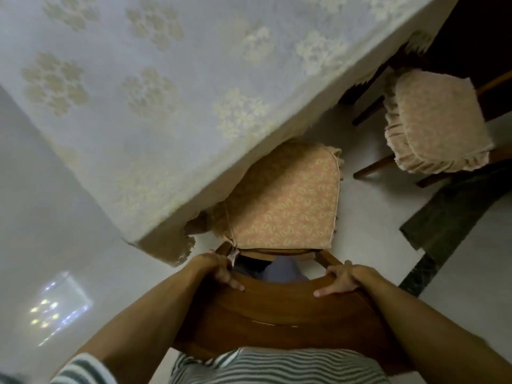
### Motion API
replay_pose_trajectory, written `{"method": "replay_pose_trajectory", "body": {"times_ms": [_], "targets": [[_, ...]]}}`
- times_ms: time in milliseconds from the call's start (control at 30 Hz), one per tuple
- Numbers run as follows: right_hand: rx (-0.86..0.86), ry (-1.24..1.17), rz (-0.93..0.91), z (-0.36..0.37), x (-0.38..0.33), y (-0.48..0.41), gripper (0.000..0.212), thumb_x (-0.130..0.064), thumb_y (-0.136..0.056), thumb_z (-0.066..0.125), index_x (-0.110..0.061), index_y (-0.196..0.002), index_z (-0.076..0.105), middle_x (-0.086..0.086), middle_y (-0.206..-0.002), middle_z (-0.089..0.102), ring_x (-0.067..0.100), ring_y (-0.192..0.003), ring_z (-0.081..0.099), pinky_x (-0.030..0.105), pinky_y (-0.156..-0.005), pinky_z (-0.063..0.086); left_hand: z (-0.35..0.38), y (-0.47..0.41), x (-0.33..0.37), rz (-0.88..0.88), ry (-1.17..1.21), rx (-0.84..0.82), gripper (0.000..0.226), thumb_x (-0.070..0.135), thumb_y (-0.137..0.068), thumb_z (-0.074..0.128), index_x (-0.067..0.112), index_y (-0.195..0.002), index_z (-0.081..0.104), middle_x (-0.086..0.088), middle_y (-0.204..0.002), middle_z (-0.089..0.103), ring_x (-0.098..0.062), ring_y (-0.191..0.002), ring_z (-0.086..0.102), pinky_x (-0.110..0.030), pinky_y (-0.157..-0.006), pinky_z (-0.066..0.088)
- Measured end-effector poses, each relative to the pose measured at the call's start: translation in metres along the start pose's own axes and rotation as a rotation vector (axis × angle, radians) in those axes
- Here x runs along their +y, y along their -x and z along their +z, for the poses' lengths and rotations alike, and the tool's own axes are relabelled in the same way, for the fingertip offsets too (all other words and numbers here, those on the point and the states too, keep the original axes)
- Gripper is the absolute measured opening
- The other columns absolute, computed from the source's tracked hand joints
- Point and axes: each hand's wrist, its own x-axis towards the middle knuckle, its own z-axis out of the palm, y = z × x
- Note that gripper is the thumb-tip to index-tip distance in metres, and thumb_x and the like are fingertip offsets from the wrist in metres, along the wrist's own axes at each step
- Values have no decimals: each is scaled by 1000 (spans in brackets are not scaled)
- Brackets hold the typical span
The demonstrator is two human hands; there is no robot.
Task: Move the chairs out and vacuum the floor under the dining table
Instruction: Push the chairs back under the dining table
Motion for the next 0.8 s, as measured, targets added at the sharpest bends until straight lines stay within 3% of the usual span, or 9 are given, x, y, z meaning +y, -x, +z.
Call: {"method": "replay_pose_trajectory", "body": {"times_ms": [333, 633, 800], "targets": [[56, 187, -22, -127, -30, -17, 108, -81, -65, 65, -34, -153, 23, 10, -158, 11, 33, -144, 24, 50, -116, 30, -48, -16, -19, -37, 231, 40, 97, 79, -67, 66, 35, -148, 36, -7, -150, 34, -31, -135, 38, -47, -110, 39], [43, 498, -87, -250, -64, -20, 100, -76, -75, 61, -31, -155, 22, 7, -162, 14, 30, -147, 22, 45, -116, 26, -77, -23, -5, -131, 486, 29, 101, 85, -66, 60, 36, -150, 32, -10, -151, 29, -33, -136, 37, -47, -110, 39], [64, 595, -113, -283, -83, -30, 108, -77, -72, 63, -29, -157, 17, 7, -164, 10, 32, -148, 20, 47, -118, 25, -77, -29, -1, -158, 622, 36, 99, 83, -68, 60, 37, -151, 30, -11, -151, 26, -33, -137, 35, -46, -111, 39]]}}
